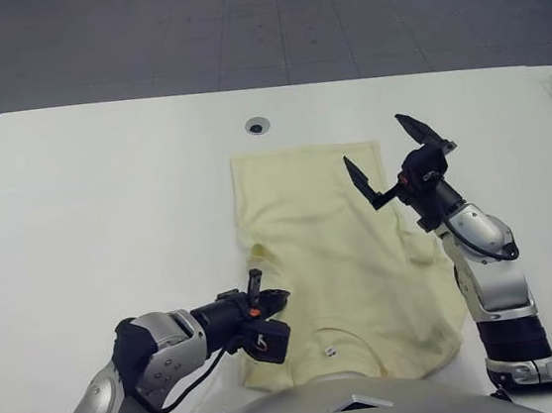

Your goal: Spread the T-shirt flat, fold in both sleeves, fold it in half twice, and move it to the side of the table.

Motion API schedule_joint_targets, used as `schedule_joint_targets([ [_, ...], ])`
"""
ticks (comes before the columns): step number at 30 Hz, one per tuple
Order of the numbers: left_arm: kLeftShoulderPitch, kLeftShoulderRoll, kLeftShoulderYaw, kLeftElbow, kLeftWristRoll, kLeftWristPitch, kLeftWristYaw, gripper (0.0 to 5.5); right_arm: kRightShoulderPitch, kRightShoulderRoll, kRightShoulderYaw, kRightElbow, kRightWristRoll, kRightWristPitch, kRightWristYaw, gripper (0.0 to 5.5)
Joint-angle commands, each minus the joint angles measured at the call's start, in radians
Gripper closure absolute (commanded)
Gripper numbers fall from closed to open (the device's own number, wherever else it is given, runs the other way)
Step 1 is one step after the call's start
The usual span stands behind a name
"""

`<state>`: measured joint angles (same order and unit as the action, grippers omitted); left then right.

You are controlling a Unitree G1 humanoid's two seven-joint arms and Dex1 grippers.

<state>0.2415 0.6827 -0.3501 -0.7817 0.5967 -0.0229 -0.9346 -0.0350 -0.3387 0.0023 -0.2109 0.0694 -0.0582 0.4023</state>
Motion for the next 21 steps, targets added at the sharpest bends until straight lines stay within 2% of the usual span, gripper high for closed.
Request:
schedule_joint_targets([
  [1,-0.026,-0.015,-0.032,0.033,0.019,0.003,0.009,5.49,-0.011,-0.005,0.002,0.009,-0.005,-0.008,0.004,0.10],
  [19,-0.018,-0.037,-0.092,0.068,-0.023,0.024,0.010,5.49,-0.015,-0.002,0.015,0.015,-0.020,-0.013,-0.003,0.10],
  [21,-0.021,-0.053,-0.088,0.079,-0.025,0.058,0.011,5.13,-0.015,-0.003,0.015,0.015,-0.021,-0.013,-0.003,0.10],
])
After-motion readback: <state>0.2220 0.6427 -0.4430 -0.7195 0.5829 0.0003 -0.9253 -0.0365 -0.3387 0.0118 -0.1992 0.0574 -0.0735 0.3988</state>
